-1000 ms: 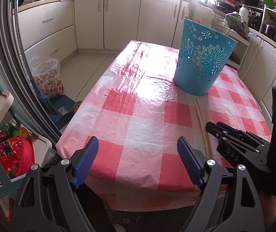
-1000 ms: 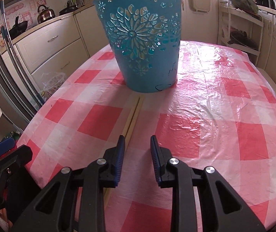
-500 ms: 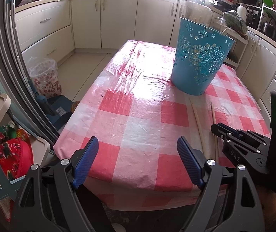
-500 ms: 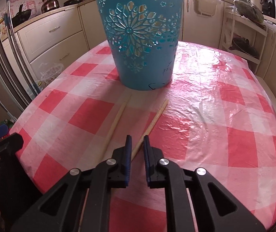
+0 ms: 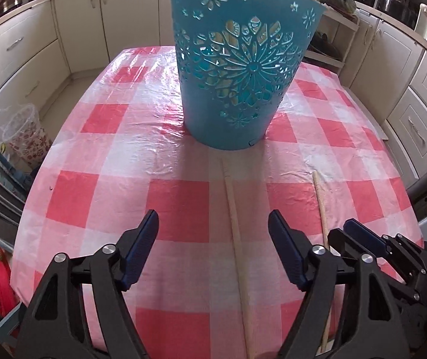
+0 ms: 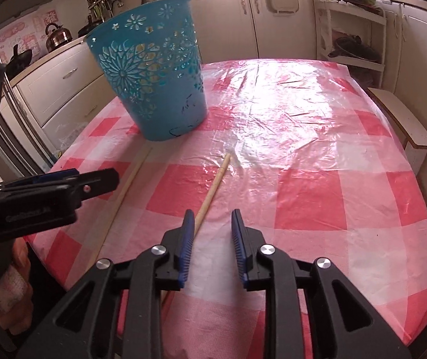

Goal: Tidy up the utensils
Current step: 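Close the left tool on a loose wooden chopstick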

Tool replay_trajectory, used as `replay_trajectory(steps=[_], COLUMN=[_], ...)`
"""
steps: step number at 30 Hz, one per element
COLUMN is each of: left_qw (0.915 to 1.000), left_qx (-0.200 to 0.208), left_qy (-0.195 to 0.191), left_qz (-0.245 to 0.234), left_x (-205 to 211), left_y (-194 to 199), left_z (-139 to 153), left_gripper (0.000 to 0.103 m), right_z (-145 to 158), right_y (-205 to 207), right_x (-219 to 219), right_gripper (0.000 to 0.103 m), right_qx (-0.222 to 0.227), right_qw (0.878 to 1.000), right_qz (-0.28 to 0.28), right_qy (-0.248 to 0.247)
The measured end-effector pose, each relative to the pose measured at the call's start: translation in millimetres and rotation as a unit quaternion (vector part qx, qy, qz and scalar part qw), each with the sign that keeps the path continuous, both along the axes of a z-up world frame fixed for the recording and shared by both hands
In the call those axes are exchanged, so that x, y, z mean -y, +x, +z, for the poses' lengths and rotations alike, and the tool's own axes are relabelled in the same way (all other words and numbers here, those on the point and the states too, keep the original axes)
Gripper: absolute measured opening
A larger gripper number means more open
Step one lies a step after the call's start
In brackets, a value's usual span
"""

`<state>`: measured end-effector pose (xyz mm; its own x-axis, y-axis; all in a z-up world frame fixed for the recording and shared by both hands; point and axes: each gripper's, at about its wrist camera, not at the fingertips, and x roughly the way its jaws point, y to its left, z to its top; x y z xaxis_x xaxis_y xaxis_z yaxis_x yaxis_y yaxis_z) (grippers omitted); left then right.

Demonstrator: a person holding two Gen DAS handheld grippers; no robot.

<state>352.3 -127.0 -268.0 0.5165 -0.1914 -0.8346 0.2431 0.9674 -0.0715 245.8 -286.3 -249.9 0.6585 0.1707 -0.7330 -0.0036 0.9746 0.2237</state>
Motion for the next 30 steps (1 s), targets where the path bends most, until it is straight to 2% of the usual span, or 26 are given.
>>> replay_trajectory(steps=[1,3,5,7,10,11,13,14,17,20,23,25,30], left_qw=[1.0000,0.9999,0.9998,0.9998,0.9997,0.9997,0.9993,0.9991,0.9986,0.9986,0.9993,0.9994,0.9987], left_qx=[-0.004,-0.012,-0.016,-0.012,-0.023,-0.026,-0.035,-0.039,-0.047,-0.038,-0.036,-0.030,-0.025], left_qy=[0.005,0.012,0.013,0.017,0.003,0.004,0.002,0.004,0.013,0.029,0.006,0.007,0.036], left_qz=[0.000,-0.002,-0.004,-0.005,-0.003,-0.004,-0.011,-0.013,-0.019,-0.022,-0.013,-0.012,-0.024], left_x=[2,5,5,3,-7,-9,-12,-13,-13,-8,-12,-13,-6], left_y=[4,9,12,11,13,13,15,16,20,19,16,14,13], left_z=[-3,-9,-14,-15,-14,-14,-13,-13,-12,-12,-12,-13,-12], left_gripper=[0.061,0.035,0.017,0.008,0.007,0.007,0.007,0.007,0.007,0.007,0.005,0.005,0.005], right_z=[0,0,0,0,0,0,-1,-1,2,-1,-1,-2,-2], right_y=[1,2,6,11,18,19,19,18,15,18,17,18,21], right_x=[1,1,1,-2,-11,-14,-22,-25,-26,-20,-20,-19,-23], right_gripper=[0.026,0.026,0.026,0.028,0.027,0.025,0.013,0.013,0.013,0.017,0.017,0.017,0.015], right_qx=[0.002,0.003,0.003,0.003,0.004,0.004,0.003,0.003,0.010,0.004,0.005,0.004,0.003], right_qw=[1.000,1.000,1.000,1.000,1.000,1.000,0.998,0.998,0.997,0.998,0.999,0.999,0.999], right_qz=[-0.001,-0.003,-0.007,-0.010,0.000,0.010,0.040,0.053,0.054,0.042,0.040,0.037,0.048], right_qy=[0.003,0.006,0.009,0.008,-0.016,-0.026,-0.038,-0.044,-0.057,-0.037,-0.036,-0.026,-0.026])
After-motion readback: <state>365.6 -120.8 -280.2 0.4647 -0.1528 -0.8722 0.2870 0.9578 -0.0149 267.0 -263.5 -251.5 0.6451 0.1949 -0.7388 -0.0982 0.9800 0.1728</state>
